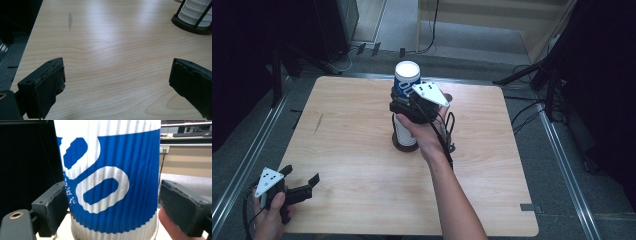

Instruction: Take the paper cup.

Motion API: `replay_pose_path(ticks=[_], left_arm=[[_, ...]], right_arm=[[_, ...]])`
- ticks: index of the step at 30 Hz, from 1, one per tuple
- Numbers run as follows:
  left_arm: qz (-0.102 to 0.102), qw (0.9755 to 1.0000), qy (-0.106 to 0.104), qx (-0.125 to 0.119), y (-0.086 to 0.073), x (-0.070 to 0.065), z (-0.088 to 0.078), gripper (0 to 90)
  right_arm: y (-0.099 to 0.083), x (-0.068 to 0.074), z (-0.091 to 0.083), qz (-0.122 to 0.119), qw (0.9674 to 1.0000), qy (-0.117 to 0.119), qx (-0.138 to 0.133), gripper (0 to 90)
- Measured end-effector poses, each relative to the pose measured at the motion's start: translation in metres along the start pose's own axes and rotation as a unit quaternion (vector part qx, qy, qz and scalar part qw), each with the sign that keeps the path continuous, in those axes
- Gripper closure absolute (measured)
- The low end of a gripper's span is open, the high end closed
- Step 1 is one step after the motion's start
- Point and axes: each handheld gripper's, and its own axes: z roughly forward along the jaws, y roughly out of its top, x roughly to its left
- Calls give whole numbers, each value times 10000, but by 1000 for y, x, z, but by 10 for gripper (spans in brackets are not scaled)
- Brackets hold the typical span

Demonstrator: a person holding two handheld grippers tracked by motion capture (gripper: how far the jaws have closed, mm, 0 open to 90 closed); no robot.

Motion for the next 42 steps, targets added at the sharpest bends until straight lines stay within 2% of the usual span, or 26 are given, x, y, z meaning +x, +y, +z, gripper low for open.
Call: replay_pose_path(ticks=[10, 22, 36, 42], left_arm=[[0, 10000, -8, 5, 0, 0, 0, 13], [13, 10000, -16, 28, 0, 0, 0, 13], [8, 10000, -25, 44, 0, 0, 1, 13], [8, 10000, -35, 42, 0, 0, 1, 13]], right_arm=[[-1, 3, 5, -88, 10000, -37, -16, 139], [1, 4, 11, -157, 9998, -97, 116, 149], [1, 4, 9, -282, 9996, 4, 58, 182], [3, 3, 8, -244, 9997, 6, 5, 187]])
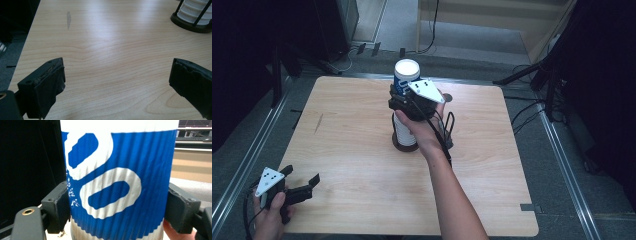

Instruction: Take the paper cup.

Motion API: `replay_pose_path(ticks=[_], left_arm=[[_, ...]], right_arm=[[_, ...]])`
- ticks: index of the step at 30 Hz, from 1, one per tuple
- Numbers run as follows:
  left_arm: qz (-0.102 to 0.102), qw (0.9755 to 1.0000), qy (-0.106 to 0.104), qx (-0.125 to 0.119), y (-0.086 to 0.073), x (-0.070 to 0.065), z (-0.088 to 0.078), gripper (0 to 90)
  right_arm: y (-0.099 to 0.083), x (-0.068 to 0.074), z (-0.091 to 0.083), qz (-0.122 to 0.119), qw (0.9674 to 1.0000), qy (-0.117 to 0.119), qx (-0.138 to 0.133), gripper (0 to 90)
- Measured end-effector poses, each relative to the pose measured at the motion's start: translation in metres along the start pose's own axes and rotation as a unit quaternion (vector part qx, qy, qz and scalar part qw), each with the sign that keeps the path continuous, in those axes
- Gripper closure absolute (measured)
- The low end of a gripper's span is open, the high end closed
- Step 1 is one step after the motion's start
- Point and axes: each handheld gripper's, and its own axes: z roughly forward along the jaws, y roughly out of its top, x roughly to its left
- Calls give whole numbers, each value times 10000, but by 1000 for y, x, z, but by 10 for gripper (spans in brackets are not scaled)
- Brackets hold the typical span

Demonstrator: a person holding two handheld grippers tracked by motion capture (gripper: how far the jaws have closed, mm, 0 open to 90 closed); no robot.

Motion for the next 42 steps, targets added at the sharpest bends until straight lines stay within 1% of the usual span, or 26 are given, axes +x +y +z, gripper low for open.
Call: replay_pose_path(ticks=[7, 8, 13, 14, 16, 19, 21, 33, 34, 35, 40, 41, 42], left_arm=[[1, 10000, 4, 6, 0, 0, 0, 12], [2, 10000, -2, 2, 0, 0, 0, 13], [-1, 10000, -5, 2, 0, 0, 0, 13], [-1, 10000, -5, 2, 0, 0, 0, 13], [1, 10000, -7, 2, 0, 0, 0, 13], [1, 10000, -8, 3, 0, 0, 0, 13], [3, 10000, -9, 3, 0, 0, 0, 13], [8, 10000, -9, 4, 0, 0, 0, 12], [7, 10000, -9, 3, 0, 0, 0, 13], [5, 10000, -8, 3, 0, 0, 0, 13], [5, 10000, -9, 1, 0, 0, 0, 13], [4, 10000, -10, 0, 0, 0, 0, 13], [4, 10000, -10, 0, 0, 0, 0, 13]], right_arm=[[8, 0, -2, 62, 10000, 20, -61, 189], [9, 0, -2, 26, 10000, 35, -80, 189], [14, 1, -3, 50, 9999, 32, -125, 189], [15, 1, -3, 21, 9999, 25, -138, 189], [17, 2, -3, 64, 9999, 29, -130, 189], [19, 2, -2, 27, 9999, 13, -160, 189], [21, 3, -3, 59, 9999, 17, -160, 189], [31, 4, -3, 2, 9996, -4, -284, 189], [32, 4, -4, 36, 9996, 6, -275, 189], [33, 4, -4, 2, 9995, 1, -303, 189], [39, 4, -5, 34, 9994, -13, -340, 189], [40, 3, -5, -17, 9993, -3, -374, 189], [40, 3, -5, -3, 9993, -16, -368, 190]])
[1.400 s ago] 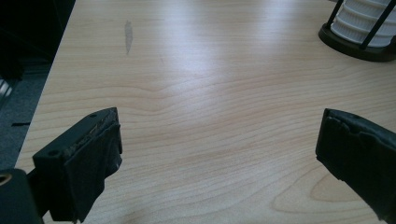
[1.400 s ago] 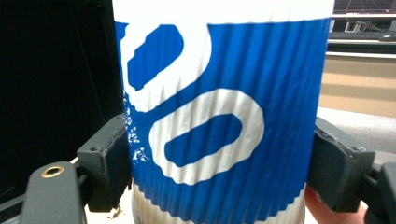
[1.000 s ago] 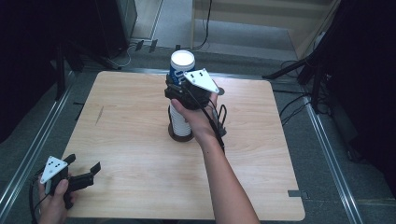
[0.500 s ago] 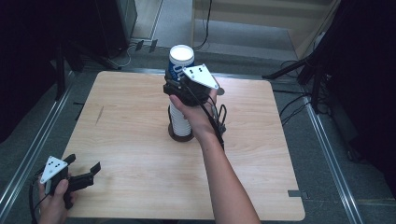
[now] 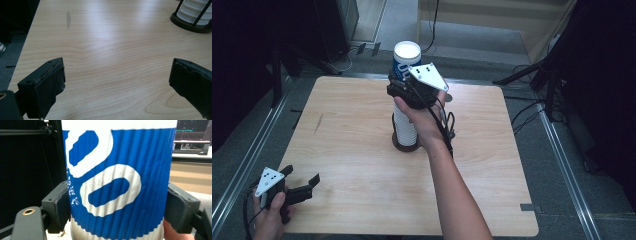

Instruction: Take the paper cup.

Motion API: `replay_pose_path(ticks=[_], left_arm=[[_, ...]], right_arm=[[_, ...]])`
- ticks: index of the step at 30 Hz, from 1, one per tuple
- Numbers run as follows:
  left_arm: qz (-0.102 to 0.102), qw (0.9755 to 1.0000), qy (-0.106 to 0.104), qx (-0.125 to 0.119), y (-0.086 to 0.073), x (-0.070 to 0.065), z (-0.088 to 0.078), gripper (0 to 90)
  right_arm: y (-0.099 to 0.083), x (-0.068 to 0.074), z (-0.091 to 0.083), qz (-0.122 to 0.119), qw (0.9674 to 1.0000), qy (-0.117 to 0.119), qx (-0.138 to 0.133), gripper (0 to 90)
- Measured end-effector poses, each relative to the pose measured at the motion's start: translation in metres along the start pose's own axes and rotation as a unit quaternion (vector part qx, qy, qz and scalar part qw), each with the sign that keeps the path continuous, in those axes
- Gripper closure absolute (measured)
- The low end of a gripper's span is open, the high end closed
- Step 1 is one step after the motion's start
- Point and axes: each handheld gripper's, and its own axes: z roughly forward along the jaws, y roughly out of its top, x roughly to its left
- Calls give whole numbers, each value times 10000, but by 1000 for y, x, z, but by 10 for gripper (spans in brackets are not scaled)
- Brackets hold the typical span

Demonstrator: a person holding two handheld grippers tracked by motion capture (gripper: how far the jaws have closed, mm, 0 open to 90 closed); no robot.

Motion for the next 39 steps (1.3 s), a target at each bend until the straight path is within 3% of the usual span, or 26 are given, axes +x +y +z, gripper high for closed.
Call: replay_pose_path(ticks=[27, 39], left_arm=[[-27, 10000, 11, -15, 0, 0, -1, 13], [-13, 10000, 21, -8, 0, 0, -1, 12]], right_arm=[[31, -1, 1, -33, 9998, -115, -169, 190], [37, -14, -8, -33, 9994, -230, -273, 190]])
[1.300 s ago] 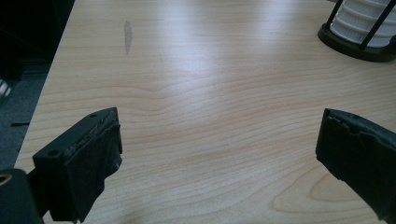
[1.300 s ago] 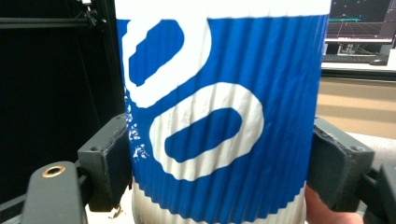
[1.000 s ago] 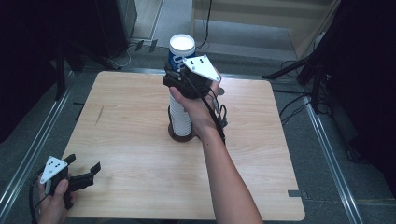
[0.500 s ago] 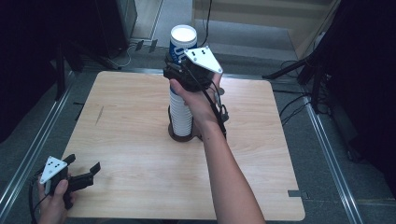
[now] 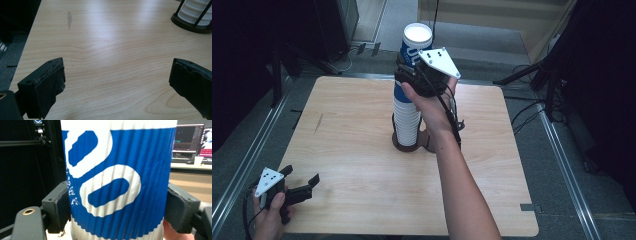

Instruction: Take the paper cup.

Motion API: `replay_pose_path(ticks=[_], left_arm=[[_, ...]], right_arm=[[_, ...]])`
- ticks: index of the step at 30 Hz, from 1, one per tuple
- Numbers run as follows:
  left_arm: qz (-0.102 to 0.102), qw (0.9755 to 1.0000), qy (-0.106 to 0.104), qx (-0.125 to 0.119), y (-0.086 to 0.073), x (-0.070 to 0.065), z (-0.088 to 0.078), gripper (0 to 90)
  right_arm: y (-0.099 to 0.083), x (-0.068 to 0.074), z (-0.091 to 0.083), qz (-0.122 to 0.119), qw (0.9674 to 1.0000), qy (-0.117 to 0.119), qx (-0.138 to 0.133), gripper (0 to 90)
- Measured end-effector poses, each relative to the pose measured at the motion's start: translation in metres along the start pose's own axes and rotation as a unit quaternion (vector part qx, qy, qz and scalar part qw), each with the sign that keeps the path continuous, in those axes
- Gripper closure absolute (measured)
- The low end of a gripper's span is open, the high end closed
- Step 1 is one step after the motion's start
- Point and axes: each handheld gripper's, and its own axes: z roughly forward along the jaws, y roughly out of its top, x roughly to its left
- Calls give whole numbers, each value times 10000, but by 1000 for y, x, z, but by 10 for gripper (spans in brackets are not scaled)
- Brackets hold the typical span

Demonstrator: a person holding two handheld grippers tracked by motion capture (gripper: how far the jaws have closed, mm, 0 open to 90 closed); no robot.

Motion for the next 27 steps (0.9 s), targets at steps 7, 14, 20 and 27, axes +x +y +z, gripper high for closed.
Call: replay_pose_path(ticks=[7, 14, 20, 27], left_arm=[[-2, 10000, 11, -2, 0, 0, 0, 13], [-3, 10000, 29, -6, 0, 0, 0, 13], [-4, 10000, 31, -5, 0, 0, 0, 13], [-3, 10000, 33, -6, 0, 0, 0, 13]], right_arm=[[2, -6, -5, -8, 10000, -52, -28, 190], [1, -17, -11, -7, 9999, -141, -36, 190], [0, -26, -16, -3, 9997, -224, -40, 190], [-2, -36, -21, 22, 9995, -307, -29, 190]])
